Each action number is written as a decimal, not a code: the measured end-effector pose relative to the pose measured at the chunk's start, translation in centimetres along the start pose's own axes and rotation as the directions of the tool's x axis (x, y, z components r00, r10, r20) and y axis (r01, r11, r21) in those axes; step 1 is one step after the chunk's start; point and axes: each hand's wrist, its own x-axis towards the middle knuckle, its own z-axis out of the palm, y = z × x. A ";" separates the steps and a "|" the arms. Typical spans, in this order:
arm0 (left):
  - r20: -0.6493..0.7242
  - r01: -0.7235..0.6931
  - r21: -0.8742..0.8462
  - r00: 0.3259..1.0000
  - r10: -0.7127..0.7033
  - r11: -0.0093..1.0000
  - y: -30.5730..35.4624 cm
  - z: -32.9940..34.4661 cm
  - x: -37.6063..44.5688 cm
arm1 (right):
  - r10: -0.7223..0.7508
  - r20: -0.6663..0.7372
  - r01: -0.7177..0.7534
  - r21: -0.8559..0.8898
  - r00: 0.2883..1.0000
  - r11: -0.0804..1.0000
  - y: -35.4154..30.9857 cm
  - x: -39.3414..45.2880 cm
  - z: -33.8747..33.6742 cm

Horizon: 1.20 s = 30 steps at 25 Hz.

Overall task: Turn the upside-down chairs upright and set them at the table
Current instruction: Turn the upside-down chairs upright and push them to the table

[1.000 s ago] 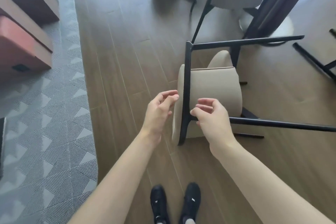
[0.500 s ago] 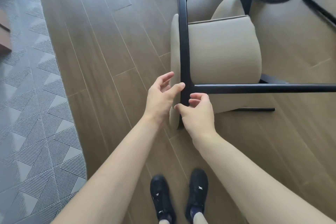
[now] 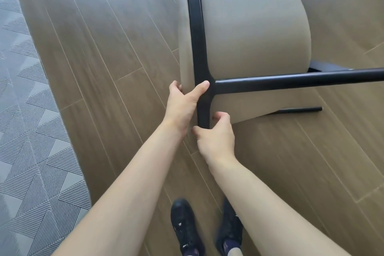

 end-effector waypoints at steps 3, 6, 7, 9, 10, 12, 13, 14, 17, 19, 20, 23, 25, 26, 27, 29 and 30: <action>-0.024 -0.001 -0.006 1.000 0.000 1.000 -0.5 -0.3 1.5 | -0.009 0.051 0.012 -0.056 0.999 0.998 0.8 0.4 0.5; -0.038 -0.014 0.008 0.999 0.014 1.000 -0.2 -0.8 2.5 | -0.032 0.043 0.036 -0.078 0.999 0.996 0.9 1.0 1.1; -0.028 -0.028 0.016 0.999 0.028 0.999 0.2 -0.8 2.9 | -0.044 0.033 0.047 -0.086 0.998 0.995 0.8 1.2 1.3; 0.039 -0.054 0.021 0.998 0.054 0.998 0.8 -0.9 3.6 | -0.063 0.017 0.064 -0.100 0.998 0.993 0.6 1.8 1.8; 0.092 -0.053 0.034 0.995 0.049 0.998 1.1 -0.9 3.9 | -0.069 0.014 0.070 -0.107 0.998 0.992 0.6 2.0 2.1; 0.179 -0.031 0.096 0.984 0.013 0.995 1.5 -1.0 4.2 | -0.078 0.017 0.079 -0.128 0.997 0.989 0.6 2.0 2.6; 0.202 -0.024 0.127 0.979 -0.003 0.992 1.8 -1.0 4.3 | -0.078 0.019 0.080 -0.139 0.997 0.987 0.7 2.1 2.8; 0.210 -0.018 0.142 0.978 -0.012 0.990 2.1 -1.0 4.4 | -0.079 0.018 0.081 -0.141 0.997 0.987 0.8 2.2 2.8; 0.144 0.016 0.131 0.989 -0.035 0.991 2.5 -0.6 4.4 | -0.069 -0.024 0.068 -0.056 0.997 0.996 1.1 3.2 2.3; 0.088 0.056 0.134 0.994 -0.068 0.989 2.5 0.2 4.1 | -0.066 -0.047 0.064 -0.043 0.997 0.997 1.2 3.9 2.1; 0.066 0.080 0.132 0.994 -0.089 0.988 2.5 0.5 3.8 | -0.081 -0.068 0.077 -0.058 0.994 0.995 1.3 4.0 2.4; 0.021 0.136 0.116 0.990 -0.139 0.984 2.5 1.5 2.4 | -0.126 -0.172 0.107 -0.117 0.977 0.987 1.3 3.9 2.0; 0.030 0.128 0.117 0.991 -0.132 0.985 2.9 2.6 1.3 | -0.173 -0.163 0.145 -0.170 0.971 0.975 1.3 3.6 0.0; 0.040 0.117 0.122 0.992 -0.122 0.986 3.4 3.4 0.5 | -0.190 -0.151 0.162 -0.179 0.970 0.970 1.3 3.4 -1.5; 0.040 0.103 0.134 0.993 -0.109 0.986 4.0 4.4 -0.3 | -0.195 -0.145 0.170 -0.170 0.970 0.971 1.1 3.3 -3.2; 0.028 0.070 0.172 0.997 -0.075 0.983 6.1 6.5 -1.7 | -0.195 -0.131 0.178 -0.130 0.972 0.975 -0.2 2.8 -6.4; 0.030 0.044 0.190 0.998 -0.051 0.981 7.4 7.8 -2.4 | -0.204 -0.125 0.192 -0.106 0.971 0.976 -1.0 2.6 -8.0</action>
